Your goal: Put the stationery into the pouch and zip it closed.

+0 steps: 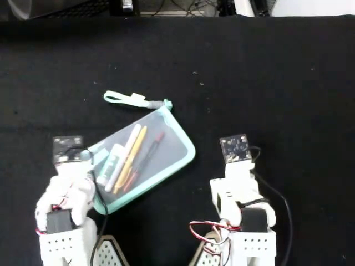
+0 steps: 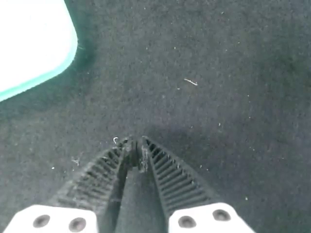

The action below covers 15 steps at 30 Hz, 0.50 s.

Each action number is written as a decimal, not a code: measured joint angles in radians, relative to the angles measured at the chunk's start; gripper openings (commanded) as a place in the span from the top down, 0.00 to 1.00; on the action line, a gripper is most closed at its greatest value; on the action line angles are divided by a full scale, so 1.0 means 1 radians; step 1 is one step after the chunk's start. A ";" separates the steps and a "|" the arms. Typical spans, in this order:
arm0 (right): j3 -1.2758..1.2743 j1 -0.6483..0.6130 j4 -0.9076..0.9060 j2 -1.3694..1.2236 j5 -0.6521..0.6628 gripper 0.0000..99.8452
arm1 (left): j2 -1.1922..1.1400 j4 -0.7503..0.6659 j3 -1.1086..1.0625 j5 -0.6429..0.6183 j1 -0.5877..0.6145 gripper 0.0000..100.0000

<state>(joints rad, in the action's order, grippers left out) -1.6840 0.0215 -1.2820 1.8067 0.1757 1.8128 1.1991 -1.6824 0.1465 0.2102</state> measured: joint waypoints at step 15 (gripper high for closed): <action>0.000 0.000 0.000 0.000 0.000 0.99 | -0.003 -0.161 0.000 0.003 -0.359 0.96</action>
<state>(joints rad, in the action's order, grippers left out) -1.6840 0.0215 -1.2820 1.8067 0.1757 1.8098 1.0380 -1.6824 0.1496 -0.1488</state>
